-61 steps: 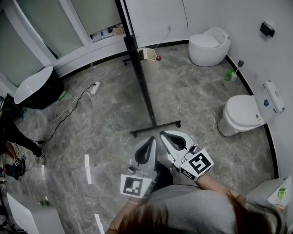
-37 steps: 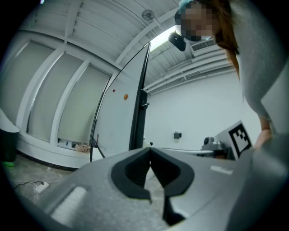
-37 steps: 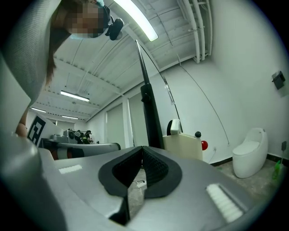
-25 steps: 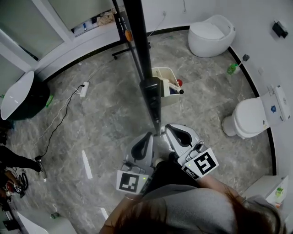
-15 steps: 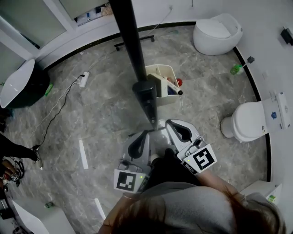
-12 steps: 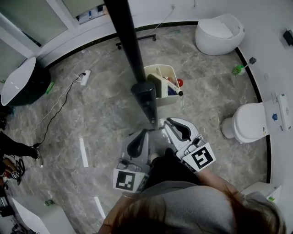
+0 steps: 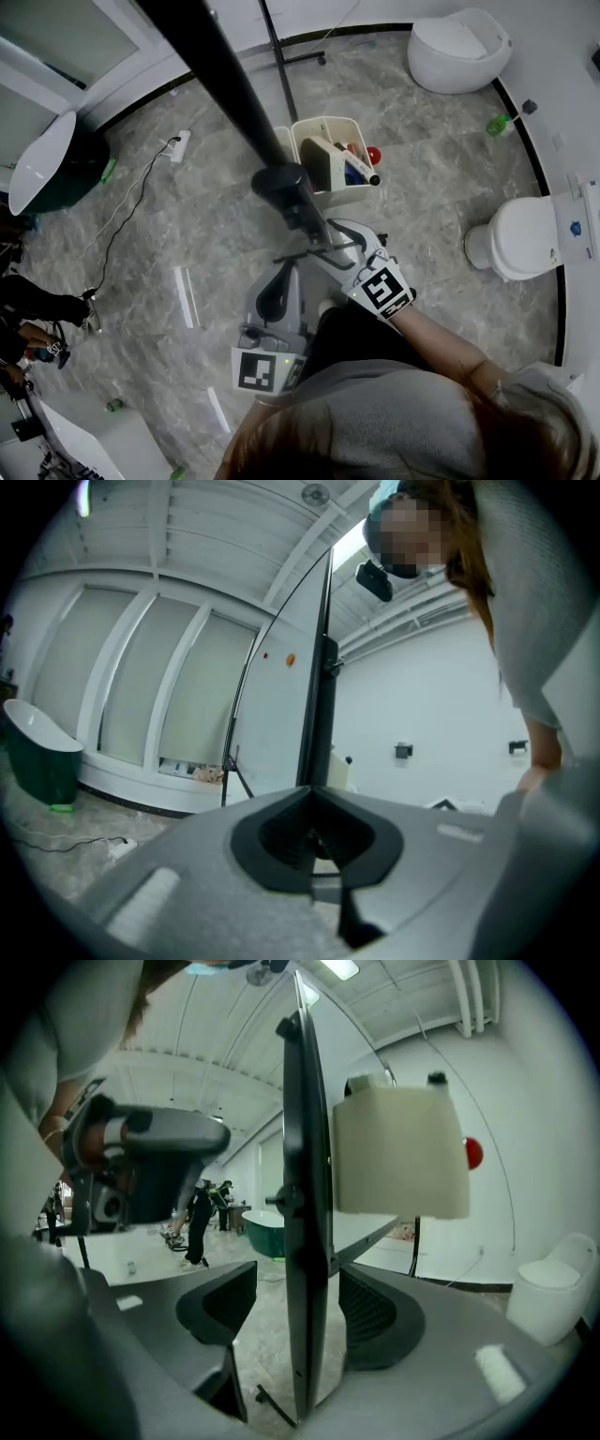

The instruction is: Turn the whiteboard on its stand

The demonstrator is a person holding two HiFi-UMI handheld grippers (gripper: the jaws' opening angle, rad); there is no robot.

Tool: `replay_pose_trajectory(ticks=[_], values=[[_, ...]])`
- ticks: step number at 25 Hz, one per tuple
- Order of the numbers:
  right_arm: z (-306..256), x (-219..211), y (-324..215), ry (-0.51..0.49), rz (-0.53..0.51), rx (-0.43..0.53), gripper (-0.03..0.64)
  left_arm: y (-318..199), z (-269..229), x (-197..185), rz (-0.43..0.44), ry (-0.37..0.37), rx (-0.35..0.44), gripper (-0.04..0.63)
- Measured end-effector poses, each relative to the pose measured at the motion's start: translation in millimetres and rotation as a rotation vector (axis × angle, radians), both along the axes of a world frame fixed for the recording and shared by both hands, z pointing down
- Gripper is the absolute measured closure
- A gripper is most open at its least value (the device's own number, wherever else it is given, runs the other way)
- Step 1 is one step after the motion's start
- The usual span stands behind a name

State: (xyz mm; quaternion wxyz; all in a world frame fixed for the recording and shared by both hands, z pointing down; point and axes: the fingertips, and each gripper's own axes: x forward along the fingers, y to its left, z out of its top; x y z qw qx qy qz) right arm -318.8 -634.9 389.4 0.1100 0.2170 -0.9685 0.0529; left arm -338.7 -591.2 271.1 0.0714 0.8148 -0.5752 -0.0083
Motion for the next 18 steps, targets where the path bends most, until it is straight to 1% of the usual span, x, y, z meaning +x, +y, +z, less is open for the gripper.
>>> replay_pose_trajectory(ticks=[3, 6, 12, 15, 17, 18], values=[[27, -16, -8, 0.041, -0.026, -0.031, 0.331, 4, -1, -5, -0.032, 0.013, -0.013, 0.595], [47, -33, -13, 0.058, -0.059, -0.041, 0.328, 12, 4, -13, -0.049, -0.02, -0.025, 0.595], [69, -50, -21, 0.057, -0.142, -0.064, 0.328, 21, 13, -16, -0.068, -0.035, -0.07, 0.595], [69, -63, -18, 0.039, -0.226, -0.071, 0.347, 21, 18, -13, -0.06, -0.037, -0.077, 0.595], [69, -68, -18, 0.025, -0.258, -0.065, 0.359, 20, 21, -9, -0.052, -0.035, -0.073, 0.595], [68, -68, -18, 0.014, -0.269, -0.06, 0.38, 20, 23, -6, -0.048, -0.034, -0.069, 0.595]])
